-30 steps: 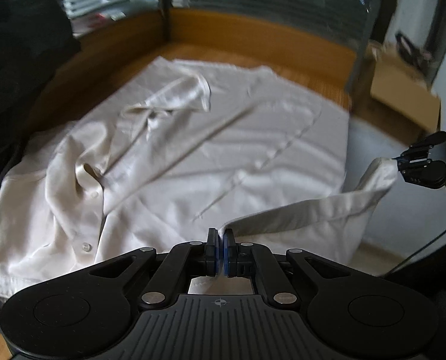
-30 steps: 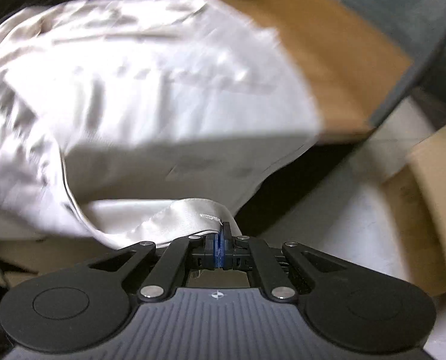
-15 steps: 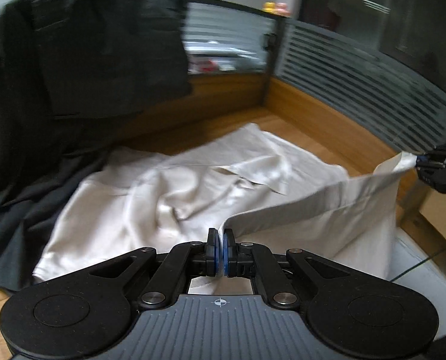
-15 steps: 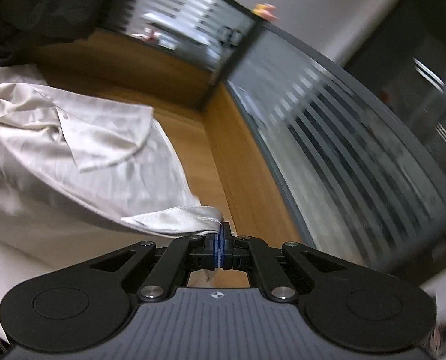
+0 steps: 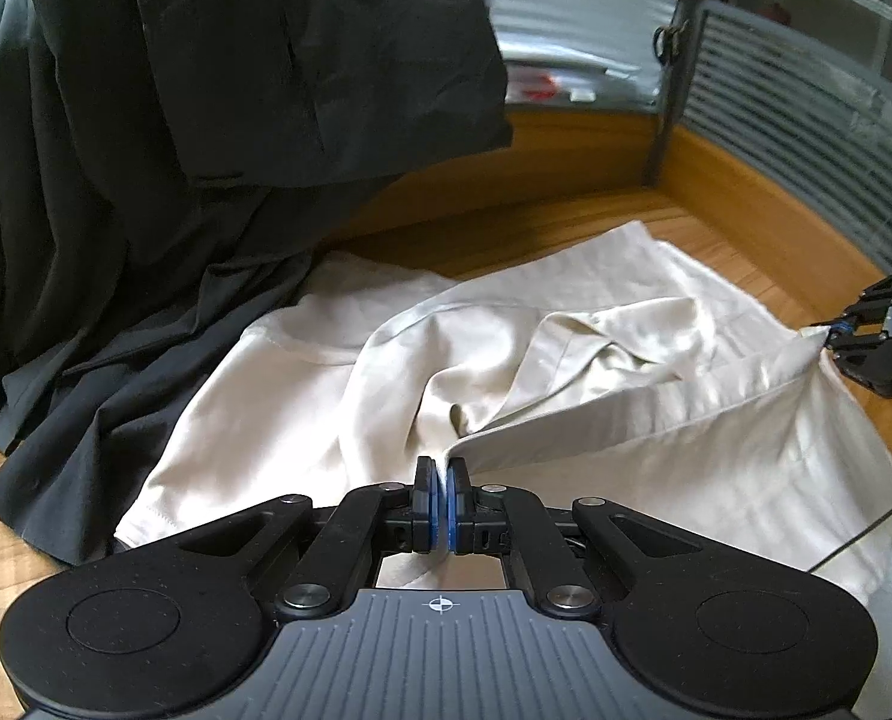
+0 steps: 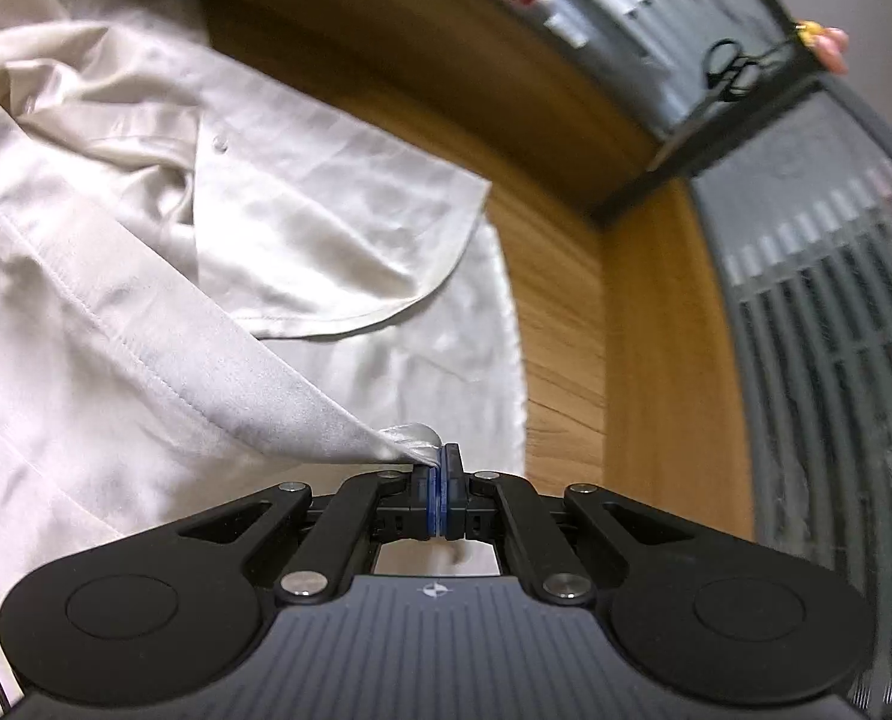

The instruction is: Fold clothes

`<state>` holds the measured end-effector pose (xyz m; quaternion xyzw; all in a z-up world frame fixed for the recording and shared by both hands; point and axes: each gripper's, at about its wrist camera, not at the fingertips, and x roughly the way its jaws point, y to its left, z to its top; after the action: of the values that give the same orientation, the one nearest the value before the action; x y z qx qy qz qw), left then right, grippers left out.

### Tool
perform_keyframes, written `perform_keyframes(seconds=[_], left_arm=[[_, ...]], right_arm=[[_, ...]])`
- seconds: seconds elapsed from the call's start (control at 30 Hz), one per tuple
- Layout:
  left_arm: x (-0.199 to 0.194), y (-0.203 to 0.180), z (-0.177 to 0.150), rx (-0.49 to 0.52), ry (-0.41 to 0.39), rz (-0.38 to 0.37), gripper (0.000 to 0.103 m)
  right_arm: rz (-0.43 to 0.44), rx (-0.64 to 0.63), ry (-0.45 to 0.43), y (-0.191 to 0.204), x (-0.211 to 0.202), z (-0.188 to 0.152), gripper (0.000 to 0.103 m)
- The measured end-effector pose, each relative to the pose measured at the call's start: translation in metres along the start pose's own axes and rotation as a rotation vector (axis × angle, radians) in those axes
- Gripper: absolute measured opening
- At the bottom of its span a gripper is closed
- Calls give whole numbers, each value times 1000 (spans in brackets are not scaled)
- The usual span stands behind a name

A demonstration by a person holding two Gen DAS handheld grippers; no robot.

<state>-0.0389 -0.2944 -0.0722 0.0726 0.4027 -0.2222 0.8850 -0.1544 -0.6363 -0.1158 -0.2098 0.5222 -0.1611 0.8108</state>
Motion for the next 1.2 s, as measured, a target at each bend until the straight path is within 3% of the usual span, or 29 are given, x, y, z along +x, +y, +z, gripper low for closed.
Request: perform_keyframes(seconds=[0.17,0.2,0.23,0.27,0.33,0.37,0.43,0.5,0.6,0.83,1.0,1.13,1.2], left_arm=[[8,-2,-2,-31,18,8,9],[9,-2,-2,-37,22,11,12],[8,-2,-2,-42,27,13,24],[6,-2,-2,-49,29,16,33],[-4,-1,-3,-59,20,10,39],[-10,0,-3,-65,21,2,42],[-22,3,-6,-77,30,-4,49],[-33,6,-13,-79,51,8,50],[-47,14,-32,-100,92,47,50],[-51,36,-96,-244,215,123,50],[-39,37,-124,-303,261,124,49],[-25,31,-131,-314,265,131,35],[-19,29,-131,-317,262,132,35]], right_arm=[[48,-26,31,0,12,-4,1],[60,-29,40,-1,14,-5,1],[74,-29,44,-2,14,-7,2],[89,-28,45,-5,13,-9,5],[114,-27,49,-10,8,-11,13],[124,-22,49,-13,4,-13,25],[150,-11,46,-22,-8,-17,34],[180,21,44,-30,-19,-23,44],[223,62,42,-38,-34,-35,51],[272,69,80,-29,-46,-62,53],[303,77,116,-20,-45,-79,57],[304,100,137,-22,-42,-92,59],[293,112,145,-26,-40,-97,59]])
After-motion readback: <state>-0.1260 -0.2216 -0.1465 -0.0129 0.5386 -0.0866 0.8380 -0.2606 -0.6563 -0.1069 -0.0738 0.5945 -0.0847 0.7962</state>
